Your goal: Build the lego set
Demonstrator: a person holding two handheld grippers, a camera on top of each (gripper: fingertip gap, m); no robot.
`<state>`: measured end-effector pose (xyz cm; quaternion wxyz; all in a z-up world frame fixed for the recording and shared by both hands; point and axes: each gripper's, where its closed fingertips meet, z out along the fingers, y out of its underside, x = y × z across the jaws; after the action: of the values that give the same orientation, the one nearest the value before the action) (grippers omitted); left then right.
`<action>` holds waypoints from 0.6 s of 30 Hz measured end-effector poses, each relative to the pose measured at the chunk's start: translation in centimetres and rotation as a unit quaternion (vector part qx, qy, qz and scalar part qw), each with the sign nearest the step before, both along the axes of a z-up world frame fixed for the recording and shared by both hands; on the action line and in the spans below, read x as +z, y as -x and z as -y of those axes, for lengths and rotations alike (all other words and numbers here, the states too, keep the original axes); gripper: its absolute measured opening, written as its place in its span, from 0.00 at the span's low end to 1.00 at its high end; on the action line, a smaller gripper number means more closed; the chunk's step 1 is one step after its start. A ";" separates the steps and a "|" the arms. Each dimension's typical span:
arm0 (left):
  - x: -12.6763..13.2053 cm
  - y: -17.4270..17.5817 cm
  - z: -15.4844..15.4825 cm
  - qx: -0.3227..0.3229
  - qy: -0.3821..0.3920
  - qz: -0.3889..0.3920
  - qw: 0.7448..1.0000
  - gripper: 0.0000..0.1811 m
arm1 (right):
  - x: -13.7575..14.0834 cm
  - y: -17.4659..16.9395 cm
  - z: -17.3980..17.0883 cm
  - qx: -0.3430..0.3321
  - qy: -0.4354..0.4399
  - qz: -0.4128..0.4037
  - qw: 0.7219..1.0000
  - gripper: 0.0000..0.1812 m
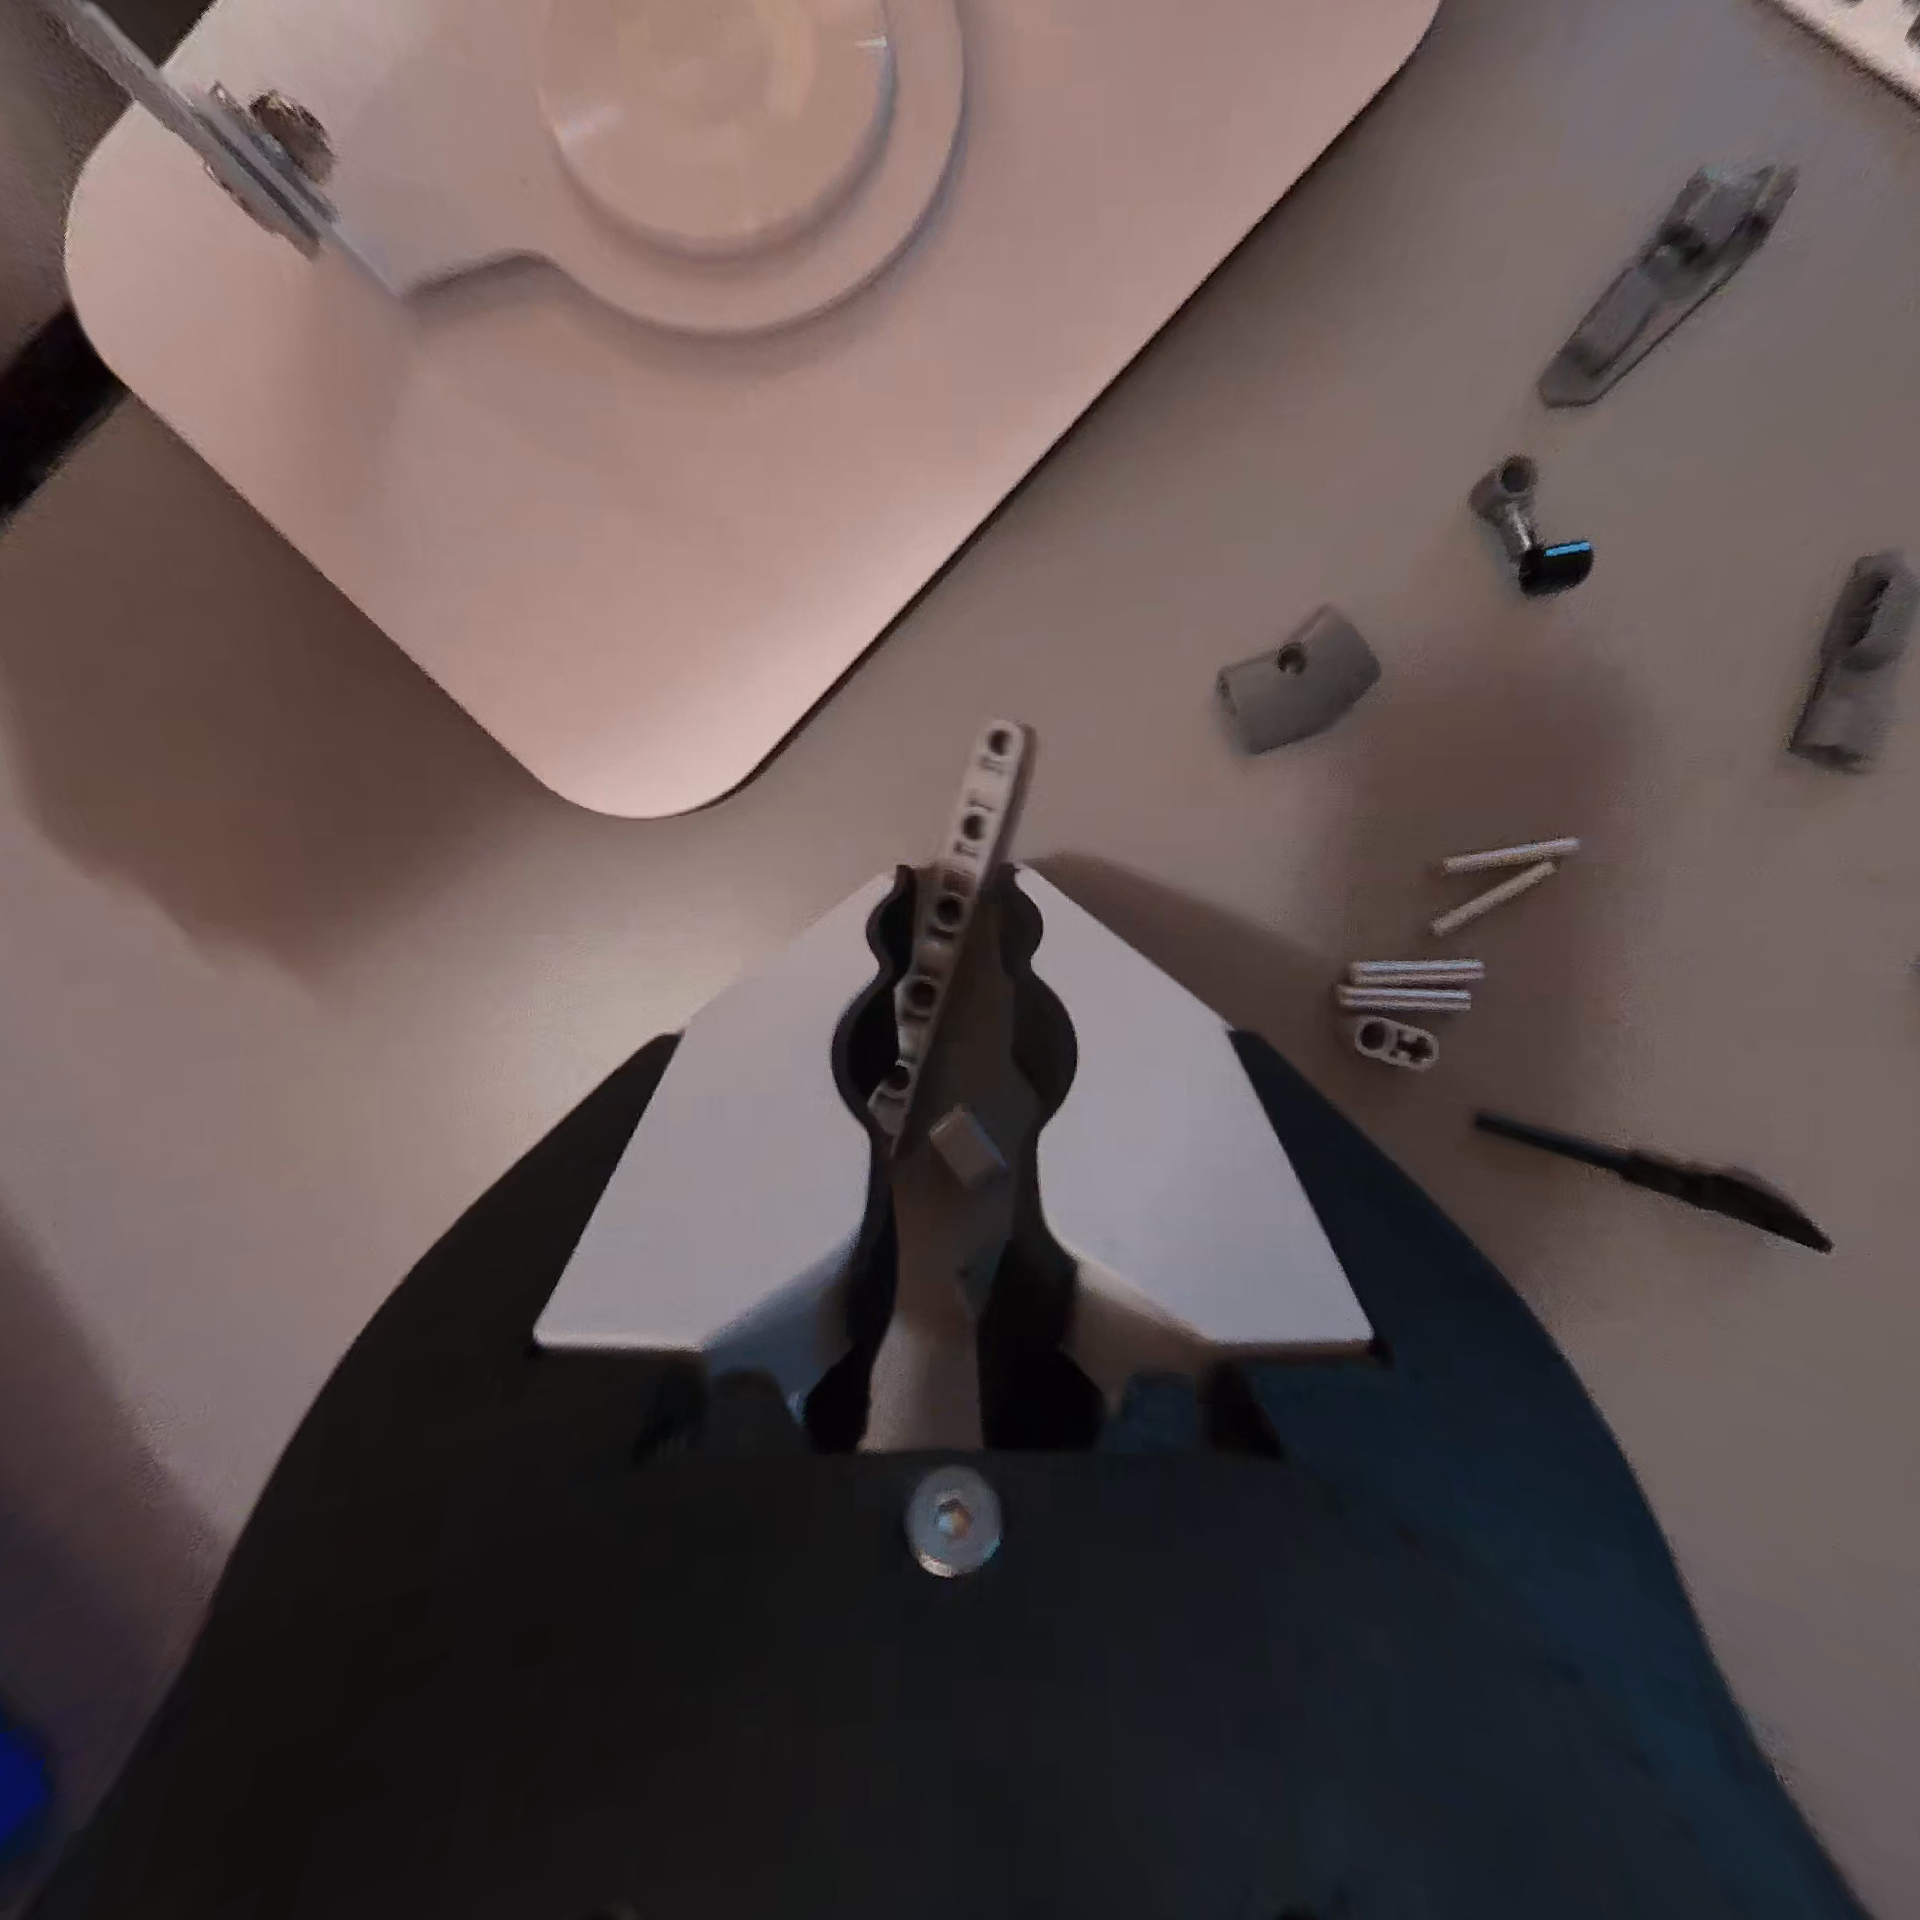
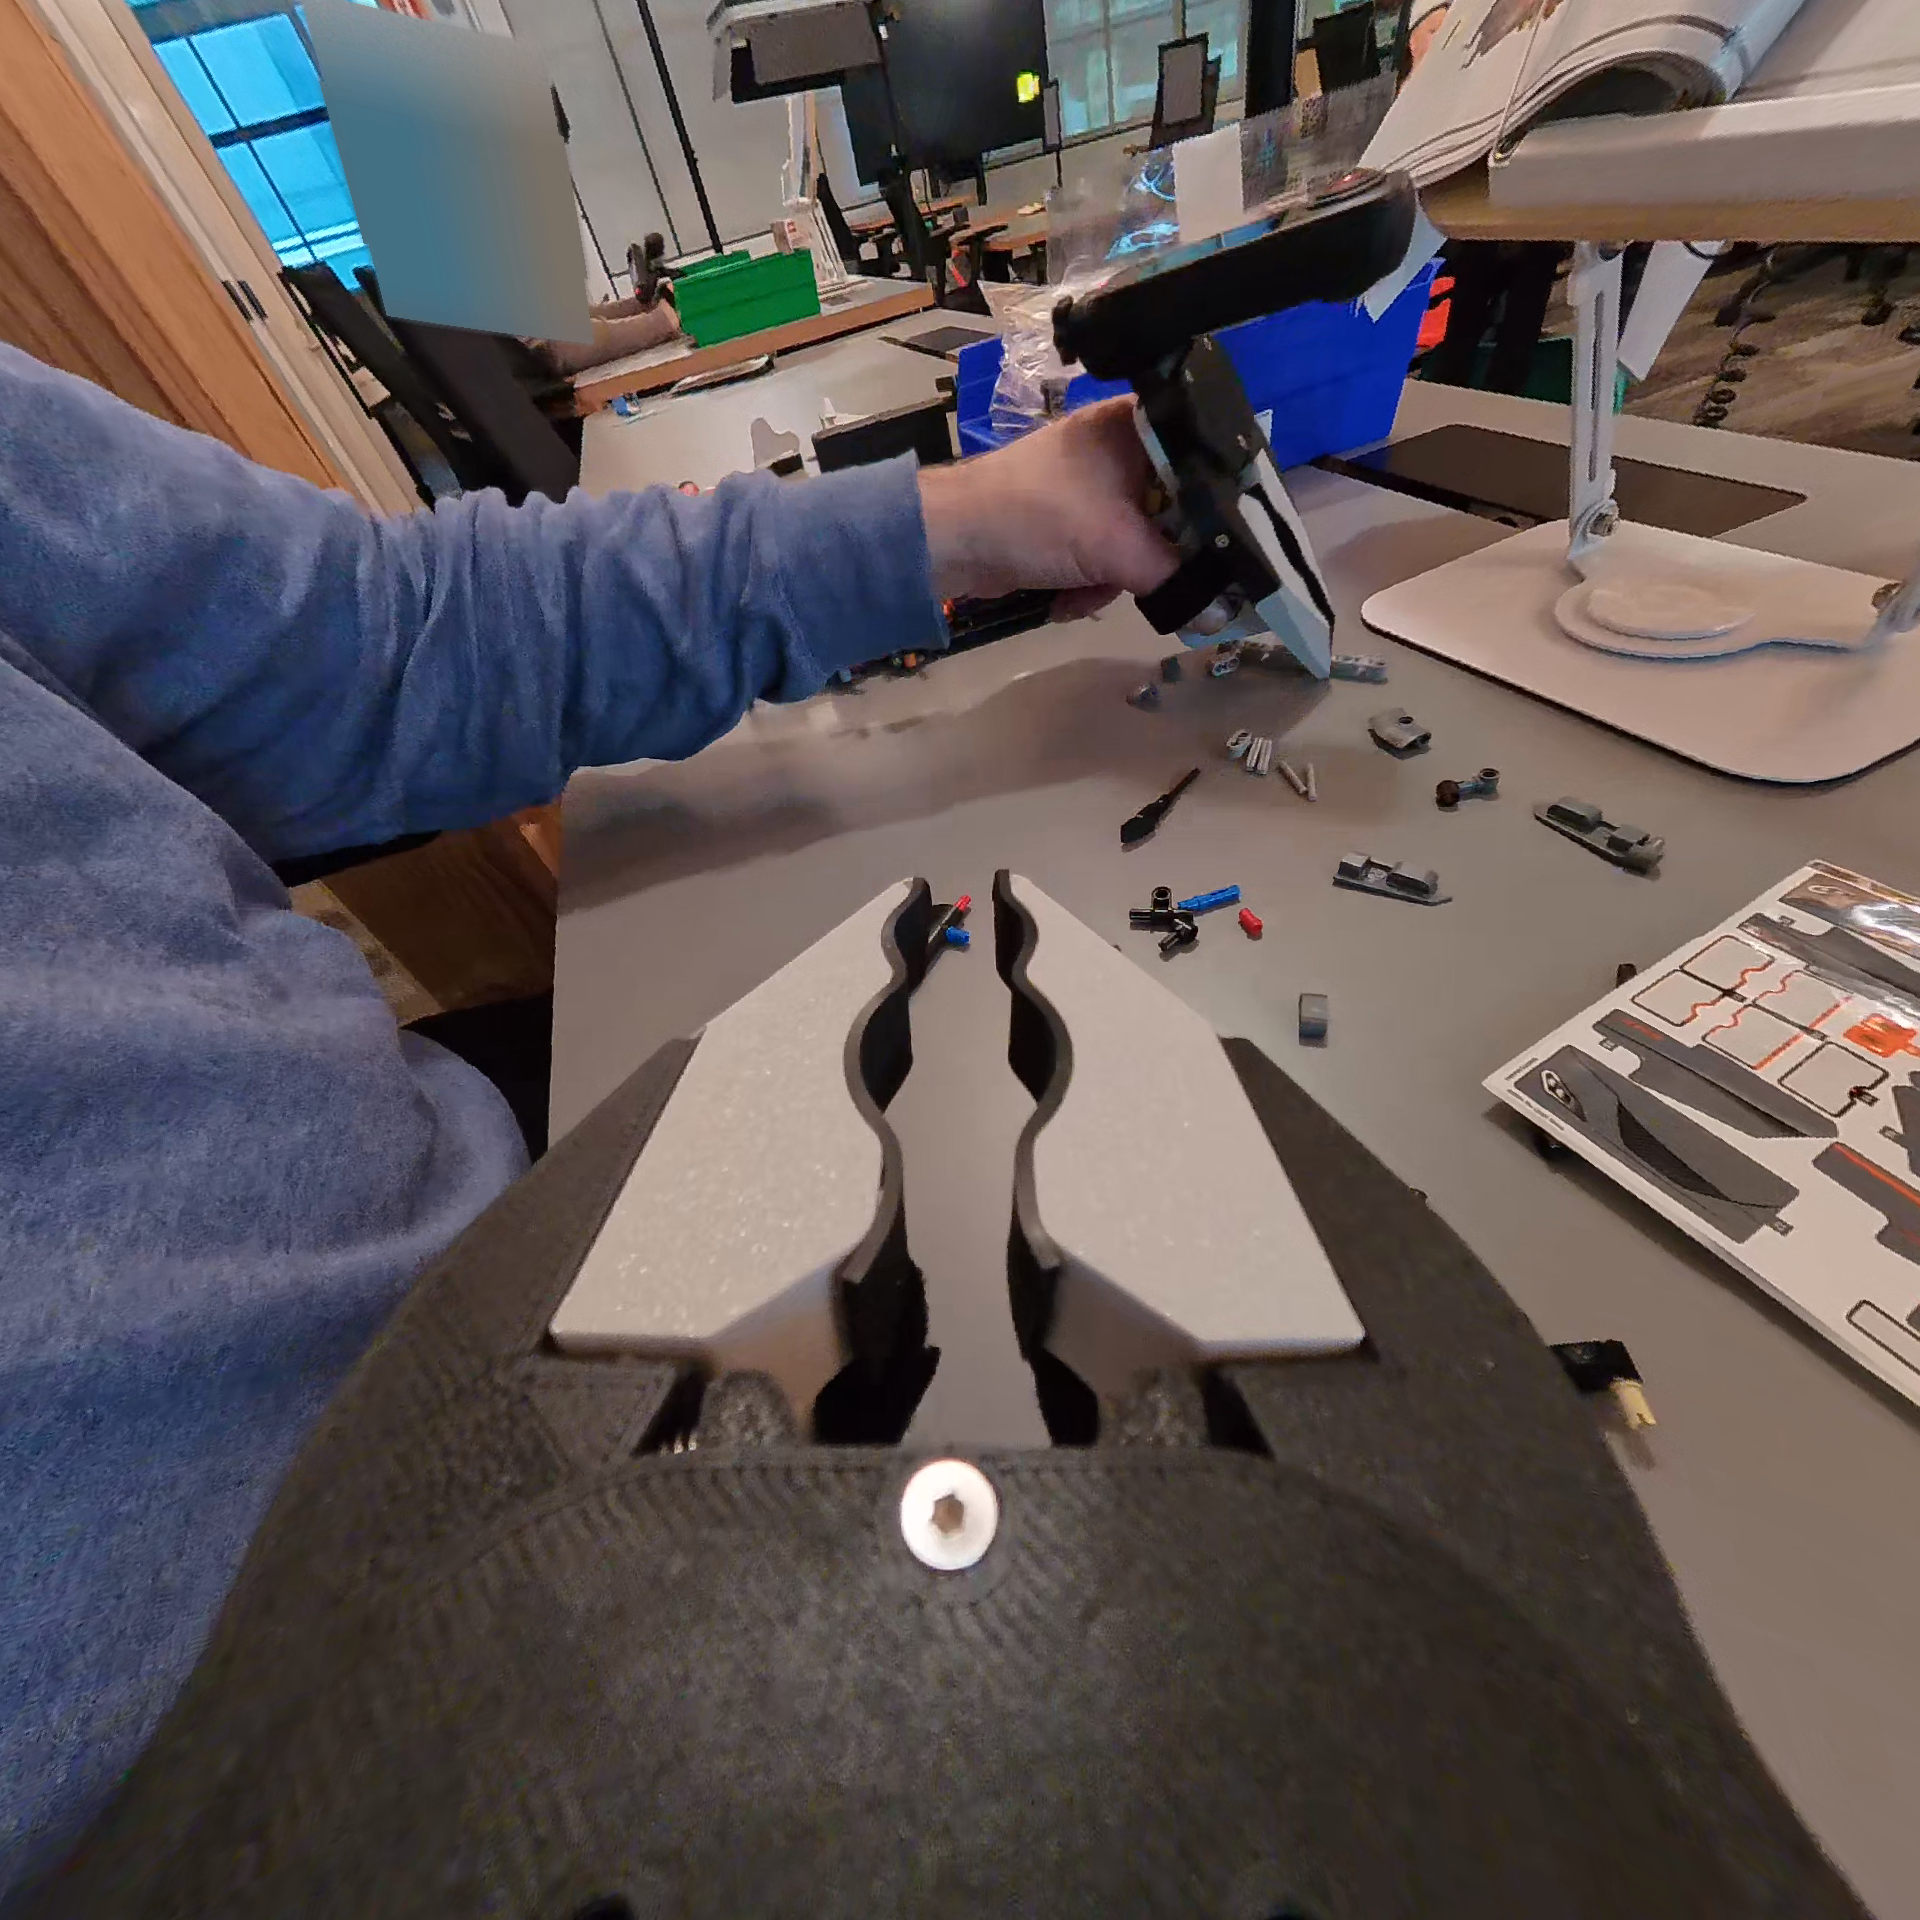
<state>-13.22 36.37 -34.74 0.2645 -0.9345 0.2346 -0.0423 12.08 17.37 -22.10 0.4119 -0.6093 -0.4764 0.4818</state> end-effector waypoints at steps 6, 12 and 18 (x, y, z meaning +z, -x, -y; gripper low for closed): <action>0.1 0.2 0.0 0.002 0.002 0.037 0.999 0.03 | 0.0 -0.2 -0.3 0.001 -0.001 -0.005 1.000 0.05; 2.9 -1.0 0.8 -0.021 -0.036 0.047 0.998 0.03 | -0.3 -0.5 -1.1 -0.018 -0.023 0.016 0.999 0.07; 8.0 -8.5 6.3 -0.167 -0.072 0.071 0.981 0.03 | -0.1 0.3 -2.0 -0.046 -0.122 0.091 0.987 0.13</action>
<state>-4.72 30.02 -26.73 0.3360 -0.8555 0.3702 -0.1348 11.82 19.36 -22.24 0.4598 -0.6171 -0.5386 0.3430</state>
